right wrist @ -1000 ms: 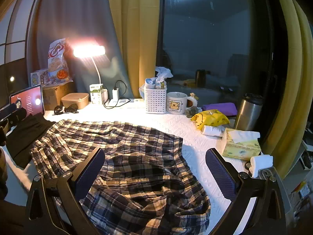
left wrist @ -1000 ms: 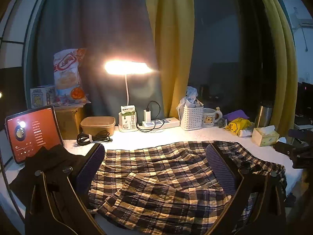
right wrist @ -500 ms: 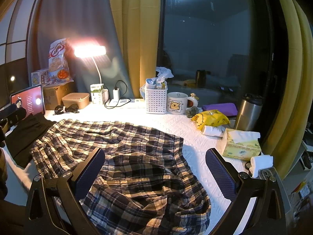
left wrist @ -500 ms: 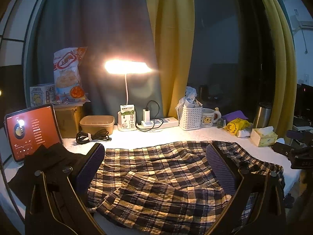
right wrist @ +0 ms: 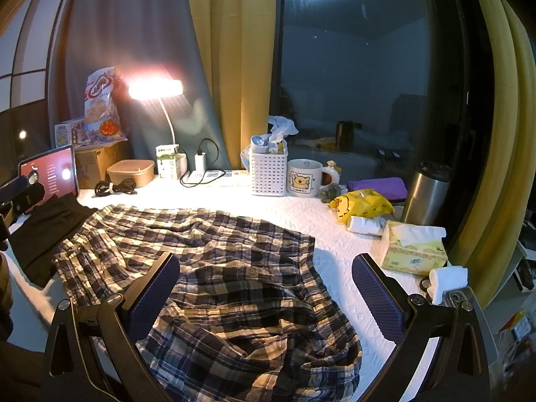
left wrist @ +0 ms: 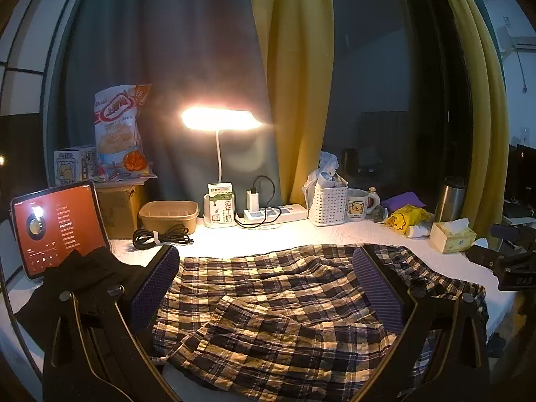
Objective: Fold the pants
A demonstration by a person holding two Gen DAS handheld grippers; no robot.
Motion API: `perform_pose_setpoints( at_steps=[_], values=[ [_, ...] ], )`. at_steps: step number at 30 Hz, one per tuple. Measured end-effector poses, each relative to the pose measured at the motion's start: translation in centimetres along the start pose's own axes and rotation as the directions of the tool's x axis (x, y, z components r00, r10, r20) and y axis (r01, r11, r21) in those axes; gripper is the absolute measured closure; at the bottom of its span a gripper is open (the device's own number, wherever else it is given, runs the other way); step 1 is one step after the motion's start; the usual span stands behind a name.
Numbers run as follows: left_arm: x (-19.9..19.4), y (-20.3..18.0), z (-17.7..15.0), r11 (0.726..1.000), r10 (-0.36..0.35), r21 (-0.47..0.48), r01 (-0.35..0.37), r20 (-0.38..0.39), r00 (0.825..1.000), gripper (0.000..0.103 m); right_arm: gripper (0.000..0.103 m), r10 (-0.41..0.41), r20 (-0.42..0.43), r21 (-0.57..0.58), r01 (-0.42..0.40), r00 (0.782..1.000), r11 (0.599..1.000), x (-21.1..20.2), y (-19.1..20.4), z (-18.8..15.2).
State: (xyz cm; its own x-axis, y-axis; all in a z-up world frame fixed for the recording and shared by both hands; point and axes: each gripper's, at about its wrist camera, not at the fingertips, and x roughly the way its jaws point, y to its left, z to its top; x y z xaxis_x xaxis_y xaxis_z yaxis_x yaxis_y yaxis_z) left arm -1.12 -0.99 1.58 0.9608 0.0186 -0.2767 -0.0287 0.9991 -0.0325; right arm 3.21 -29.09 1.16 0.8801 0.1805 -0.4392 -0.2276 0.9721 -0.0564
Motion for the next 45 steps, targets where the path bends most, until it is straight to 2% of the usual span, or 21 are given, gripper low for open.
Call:
perform_pose_setpoints(
  at_steps=[36, 41, 45],
  values=[
    [-0.4, -0.3, 0.3, 1.0, -0.012, 0.016, 0.011, 0.014, 1.0, 0.001, 0.0, 0.006, -0.005, -0.003, -0.006, 1.0, 1.0, 0.1, 0.1, -0.1],
    [0.2, -0.2, 0.3, 1.0, -0.011, 0.026, 0.011, -0.001, 1.0, 0.001, 0.0, 0.012, -0.011, -0.009, -0.012, 1.0, 1.0, 0.1, 0.6, -0.1],
    [2.5, 0.9, 0.3, 0.999, 0.01, 0.049, -0.007, -0.054, 0.998, 0.001, 0.0, 0.022, -0.02, -0.022, -0.022, 1.0, 1.0, 1.5, 0.4, -0.1]
  ],
)
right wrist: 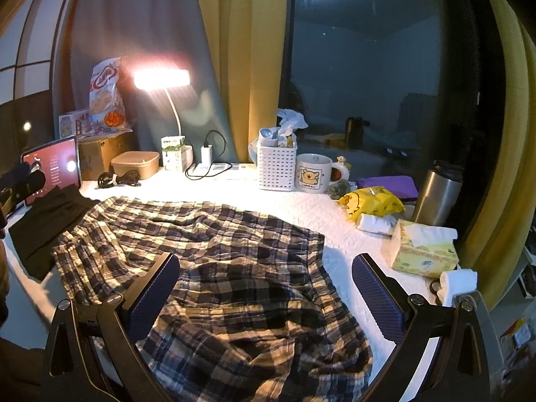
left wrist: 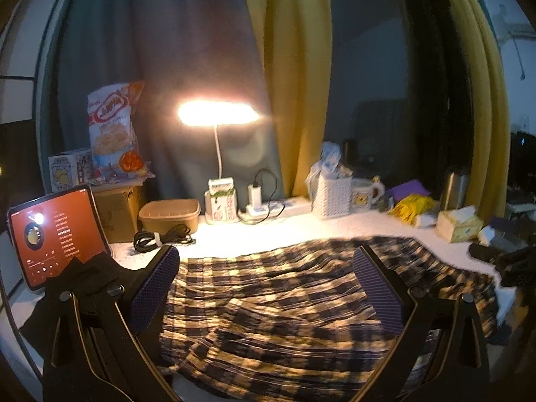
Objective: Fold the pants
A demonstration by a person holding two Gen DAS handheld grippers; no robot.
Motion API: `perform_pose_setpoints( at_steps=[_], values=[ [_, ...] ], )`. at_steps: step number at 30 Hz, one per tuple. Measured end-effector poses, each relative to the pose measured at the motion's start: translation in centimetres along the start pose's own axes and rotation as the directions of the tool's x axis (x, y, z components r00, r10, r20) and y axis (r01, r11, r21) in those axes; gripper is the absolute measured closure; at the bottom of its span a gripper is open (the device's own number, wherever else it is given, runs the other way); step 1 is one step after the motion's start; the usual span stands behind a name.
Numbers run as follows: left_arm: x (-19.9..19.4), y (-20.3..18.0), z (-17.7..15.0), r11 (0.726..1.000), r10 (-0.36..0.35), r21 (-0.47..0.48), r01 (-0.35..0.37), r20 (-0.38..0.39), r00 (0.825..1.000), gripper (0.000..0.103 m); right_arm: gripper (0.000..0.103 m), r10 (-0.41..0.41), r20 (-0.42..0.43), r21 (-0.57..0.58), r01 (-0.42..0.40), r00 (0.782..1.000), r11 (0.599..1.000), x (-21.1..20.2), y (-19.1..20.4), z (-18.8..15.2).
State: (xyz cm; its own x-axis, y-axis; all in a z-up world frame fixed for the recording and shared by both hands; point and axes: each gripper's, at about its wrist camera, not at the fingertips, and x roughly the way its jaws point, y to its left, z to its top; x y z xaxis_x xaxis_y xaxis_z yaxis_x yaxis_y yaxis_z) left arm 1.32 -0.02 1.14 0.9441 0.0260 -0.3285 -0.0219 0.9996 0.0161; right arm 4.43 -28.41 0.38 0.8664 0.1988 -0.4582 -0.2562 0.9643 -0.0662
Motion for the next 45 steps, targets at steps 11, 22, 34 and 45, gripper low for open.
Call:
perform_pose_setpoints(
  at_steps=[11, 22, 34, 45],
  values=[
    [12.6, 6.6, -0.4, 0.999, 0.043, 0.002, -0.044, -0.255, 0.966, 0.001, 0.0, 0.034, -0.083, 0.015, -0.033, 0.996, 0.999, 7.5, -3.7, 2.5],
    [24.9, 10.5, -2.4, 0.998, 0.055, 0.023, -0.051, -0.499, 0.865, 0.001, 0.01, 0.045, -0.235, 0.064, -0.031, 0.971, 0.997, 16.9, -7.9, 5.0],
    [27.2, 9.9, -5.0, 0.998, -0.053, 0.001, 0.066, -0.581, 0.812, 0.064, 0.036, 0.143, -0.493, 0.104, -0.105, 0.858, 0.989, 26.3, -7.9, 1.2],
    [25.6, 7.8, -2.5, 0.993, -0.068, 0.054, 0.107, -0.481, 0.874, 0.097, 0.075, 0.014, -0.347, -0.037, -0.028, 0.938, 0.999, 24.6, -5.9, 3.3]
  ],
)
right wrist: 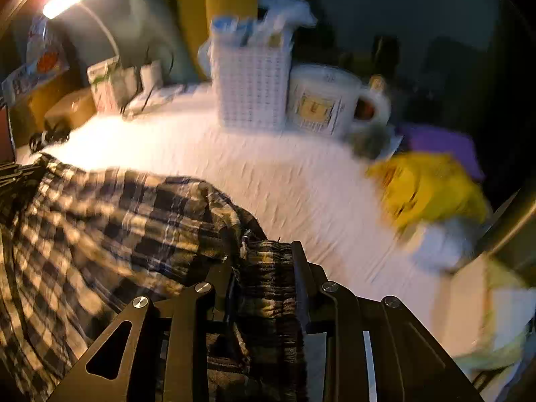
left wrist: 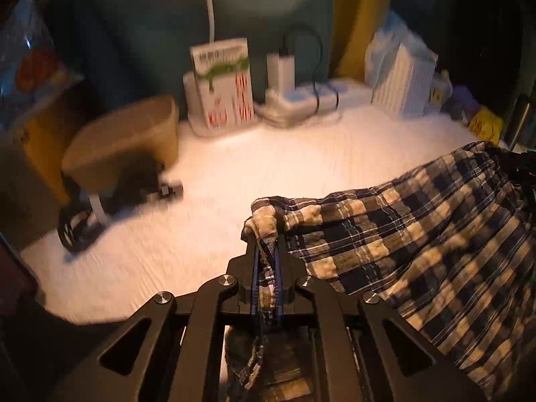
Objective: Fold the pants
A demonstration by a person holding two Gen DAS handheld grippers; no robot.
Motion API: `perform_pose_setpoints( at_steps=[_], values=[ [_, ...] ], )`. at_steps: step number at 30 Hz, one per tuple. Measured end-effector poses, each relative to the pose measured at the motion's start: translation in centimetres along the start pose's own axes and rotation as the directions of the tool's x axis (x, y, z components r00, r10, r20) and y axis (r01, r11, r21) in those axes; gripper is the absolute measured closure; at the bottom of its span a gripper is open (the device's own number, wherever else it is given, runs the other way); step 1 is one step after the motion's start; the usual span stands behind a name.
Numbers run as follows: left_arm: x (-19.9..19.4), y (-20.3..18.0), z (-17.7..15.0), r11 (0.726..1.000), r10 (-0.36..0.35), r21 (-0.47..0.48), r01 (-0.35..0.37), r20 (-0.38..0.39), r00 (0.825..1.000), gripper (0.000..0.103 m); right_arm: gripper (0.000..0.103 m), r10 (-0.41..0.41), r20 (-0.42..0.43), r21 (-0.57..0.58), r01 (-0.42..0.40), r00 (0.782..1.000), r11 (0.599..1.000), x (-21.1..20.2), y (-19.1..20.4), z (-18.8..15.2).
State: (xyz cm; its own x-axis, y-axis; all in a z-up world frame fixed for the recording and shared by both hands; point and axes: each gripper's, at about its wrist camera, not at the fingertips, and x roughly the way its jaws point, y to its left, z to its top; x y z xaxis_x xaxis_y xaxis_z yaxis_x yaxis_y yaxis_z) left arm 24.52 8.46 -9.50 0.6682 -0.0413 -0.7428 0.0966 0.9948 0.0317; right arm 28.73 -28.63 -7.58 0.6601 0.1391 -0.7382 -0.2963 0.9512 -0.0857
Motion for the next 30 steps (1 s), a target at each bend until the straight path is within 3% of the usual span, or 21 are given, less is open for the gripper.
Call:
perform_pose_setpoints(
  at_steps=[8, 13, 16, 17, 18, 19, 21, 22, 23, 24, 25, 26, 27, 30],
  values=[
    [0.6, -0.1, 6.7, 0.999, 0.039, 0.025, -0.042, 0.131, 0.991, 0.097, 0.075, -0.094, 0.146, 0.009, 0.094, 0.985, 0.996, -0.9, -1.9, 6.0],
    [2.8, 0.0, 9.8, 0.998, 0.055, 0.032, -0.06, 0.158, 0.986, 0.096, 0.075, -0.12, 0.163, 0.05, 0.113, 0.979, 0.992, 0.3, -3.7, 8.8],
    [4.9, -0.1, 10.4, 0.996, 0.078, 0.029, -0.083, 0.14, 0.987, 0.089, 0.075, -0.145, 0.139, 0.051, 0.139, 0.98, 0.989, 2.1, -4.3, 9.3],
    [5.5, 0.0, 10.5, 0.997, 0.07, 0.026, -0.074, 0.128, 0.989, 0.085, 0.075, -0.153, 0.122, 0.052, 0.148, 0.981, 0.988, 2.9, -4.4, 9.3],
    [6.0, 0.3, 10.6, 0.997, 0.069, 0.011, -0.071, 0.106, 0.992, 0.065, 0.075, -0.16, 0.11, 0.052, 0.155, 0.981, 0.986, 3.6, -4.5, 9.2],
    [6.6, 0.9, 10.7, 0.997, 0.069, -0.03, -0.067, 0.077, 0.995, 0.039, 0.075, -0.175, 0.097, 0.053, 0.171, 0.98, 0.984, 4.4, -4.7, 9.0],
    [6.4, 1.8, 10.9, 0.995, 0.052, -0.084, -0.047, 0.059, 0.997, 0.012, 0.075, -0.189, 0.069, 0.056, 0.186, 0.98, 0.981, 5.8, -5.0, 8.6],
    [5.8, 2.3, 10.9, 0.994, 0.048, -0.1, -0.041, 0.071, 0.996, 0.004, 0.075, -0.185, 0.053, 0.059, 0.182, 0.981, 0.981, 6.3, -5.2, 8.4],
    [5.2, 2.4, 10.9, 0.994, 0.051, -0.1, -0.043, 0.076, 0.996, 0.004, 0.073, -0.181, 0.039, 0.057, 0.179, 0.983, 0.982, 6.7, -5.3, 8.2],
    [4.4, 2.3, 10.7, 0.994, 0.054, -0.095, -0.047, 0.082, 0.995, 0.004, 0.069, -0.176, 0.037, 0.052, 0.174, 0.984, 0.983, 6.8, -5.3, 8.1],
    [3.2, 2.2, 10.4, 0.995, 0.057, -0.088, -0.049, 0.088, 0.995, 0.004, 0.048, -0.18, 0.036, 0.045, 0.178, 0.983, 0.983, 6.7, -5.3, 8.0],
    [2.5, 2.1, 10.3, 0.995, 0.054, -0.083, -0.046, 0.088, 0.995, 0.004, 0.014, -0.181, 0.046, 0.039, 0.179, 0.982, 0.983, 6.2, -5.3, 8.0],
    [1.6, 1.8, 9.9, 0.996, 0.048, -0.077, -0.041, 0.088, 0.995, 0.004, 0.001, -0.179, 0.068, 0.037, 0.177, 0.982, 0.984, 5.4, -5.2, 7.9],
    [-1.3, 0.9, 7.8, 0.998, 0.015, -0.069, -0.01, 0.071, 0.997, 0.004, 0.0, -0.165, 0.131, 0.024, 0.163, 0.978, 0.986, 2.5, -5.0, 7.2]
  ],
)
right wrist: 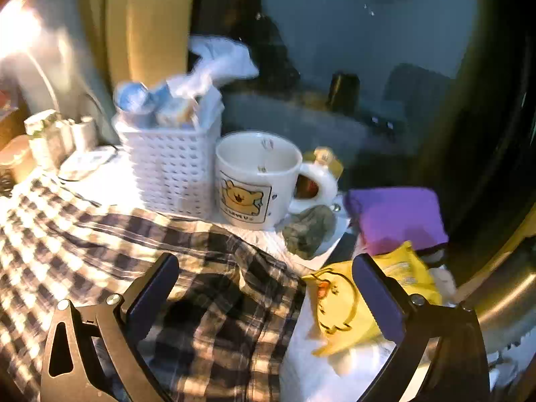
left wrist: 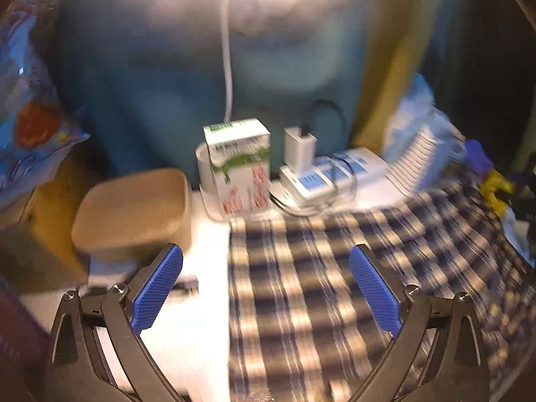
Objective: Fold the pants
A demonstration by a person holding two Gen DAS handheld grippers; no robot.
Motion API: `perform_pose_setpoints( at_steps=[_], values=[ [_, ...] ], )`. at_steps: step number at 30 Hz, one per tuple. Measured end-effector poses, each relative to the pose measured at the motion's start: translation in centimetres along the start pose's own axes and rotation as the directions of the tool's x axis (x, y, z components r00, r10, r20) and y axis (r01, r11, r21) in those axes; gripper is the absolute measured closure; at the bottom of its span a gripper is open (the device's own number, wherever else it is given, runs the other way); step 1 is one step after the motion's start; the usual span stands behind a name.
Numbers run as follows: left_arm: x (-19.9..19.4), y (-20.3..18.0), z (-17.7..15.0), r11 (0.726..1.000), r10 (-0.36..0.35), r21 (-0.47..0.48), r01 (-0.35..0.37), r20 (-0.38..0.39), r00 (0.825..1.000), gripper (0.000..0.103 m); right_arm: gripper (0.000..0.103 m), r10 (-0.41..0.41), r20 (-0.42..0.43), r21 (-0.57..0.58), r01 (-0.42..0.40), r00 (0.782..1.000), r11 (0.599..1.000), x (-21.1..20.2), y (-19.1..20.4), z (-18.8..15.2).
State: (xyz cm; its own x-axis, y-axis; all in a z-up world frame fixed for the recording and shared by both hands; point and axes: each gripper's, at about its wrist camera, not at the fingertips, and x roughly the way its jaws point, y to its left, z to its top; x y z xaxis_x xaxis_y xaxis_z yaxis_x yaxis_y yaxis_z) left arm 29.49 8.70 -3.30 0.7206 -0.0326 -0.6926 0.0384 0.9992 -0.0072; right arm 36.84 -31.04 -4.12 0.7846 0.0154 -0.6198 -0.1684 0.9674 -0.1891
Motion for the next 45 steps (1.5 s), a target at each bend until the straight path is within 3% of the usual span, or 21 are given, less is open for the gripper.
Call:
perform_pose_setpoints(
  at_steps=[6, 14, 19, 22, 26, 27, 29, 30, 31, 33, 34, 36, 37, 38, 45],
  values=[
    [-3.8, -2.5, -5.8, 0.998, -0.059, -0.005, 0.059, -0.059, 0.997, 0.004, 0.0, 0.034, 0.056, 0.0, -0.034, 0.998, 0.999, -6.2, -0.7, -2.7],
    [-5.9, -3.4, -12.2, 0.997, -0.075, -0.04, 0.071, -0.112, 0.991, 0.004, 0.0, 0.069, 0.025, 0.063, -0.07, 0.997, 0.996, -11.9, -2.4, -9.7],
    [-7.2, -3.2, -14.6, 0.993, -0.11, -0.055, 0.104, -0.107, 0.988, 0.006, 0.018, 0.118, -0.027, 0.13, -0.113, 0.993, 0.985, -14.1, -3.5, -14.1],
    [-7.7, -3.6, -15.1, 0.991, -0.129, -0.035, 0.126, -0.093, 0.987, 0.019, 0.024, 0.147, -0.021, 0.145, -0.143, 0.989, 0.979, -16.1, -2.9, -15.9],
    [-7.1, -3.7, -15.6, 0.991, -0.136, -0.029, 0.134, -0.094, 0.986, 0.022, 0.027, 0.17, -0.03, 0.091, -0.166, 0.985, 0.982, -17.5, -0.8, -17.0],
    [-6.9, -3.8, -15.8, 0.989, -0.147, -0.032, 0.144, -0.097, 0.984, 0.027, 0.027, 0.164, -0.034, 0.078, -0.161, 0.986, 0.984, -17.4, -0.5, -17.2],
    [-6.5, -4.1, -16.1, 0.987, -0.157, -0.031, 0.155, -0.104, 0.982, 0.047, 0.028, 0.143, -0.044, 0.086, -0.139, 0.989, 0.987, -16.8, -0.3, -17.5],
    [-6.4, -4.2, -16.2, 0.988, -0.156, -0.028, 0.154, -0.106, 0.982, 0.074, 0.029, 0.136, -0.044, 0.091, -0.132, 0.99, 0.987, -16.5, -0.5, -17.3],
    [-6.3, -4.3, -16.4, 0.988, -0.152, -0.03, 0.149, -0.114, 0.982, 0.093, 0.035, 0.126, -0.039, 0.092, -0.122, 0.991, 0.988, -16.3, -0.6, -17.3],
    [-6.6, -4.2, -16.6, 0.987, -0.159, -0.042, 0.156, -0.106, 0.982, 0.099, 0.046, 0.108, -0.048, 0.091, -0.103, 0.993, 0.99, -15.4, -0.8, -17.2],
    [-7.0, -4.2, -16.6, 0.986, -0.165, -0.046, 0.161, -0.1, 0.981, 0.103, 0.058, 0.115, -0.058, 0.089, -0.11, 0.992, 0.99, -14.9, -0.8, -17.2],
    [-7.9, -4.2, -16.6, 0.986, -0.162, -0.043, 0.159, -0.082, 0.983, 0.103, 0.073, 0.127, -0.076, 0.087, -0.121, 0.989, 0.989, -14.0, -0.6, -17.3],
    [-8.7, -4.2, -16.6, 0.986, -0.162, -0.044, 0.159, -0.068, 0.984, 0.103, 0.087, 0.133, -0.081, 0.083, -0.126, 0.988, 0.989, -13.8, -0.5, -17.3],
    [-9.6, -4.2, -16.5, 0.987, -0.158, -0.045, 0.156, -0.055, 0.986, 0.103, 0.092, 0.136, -0.087, 0.076, -0.13, 0.987, 0.989, -13.8, -0.2, -17.3],
    [-15.3, -5.2, -16.5, 0.986, -0.164, -0.039, 0.164, 0.001, 0.986, 0.103, 0.095, 0.064, 0.015, 0.062, -0.064, 0.998, 0.996, -18.1, -0.5, -15.6]
  ],
)
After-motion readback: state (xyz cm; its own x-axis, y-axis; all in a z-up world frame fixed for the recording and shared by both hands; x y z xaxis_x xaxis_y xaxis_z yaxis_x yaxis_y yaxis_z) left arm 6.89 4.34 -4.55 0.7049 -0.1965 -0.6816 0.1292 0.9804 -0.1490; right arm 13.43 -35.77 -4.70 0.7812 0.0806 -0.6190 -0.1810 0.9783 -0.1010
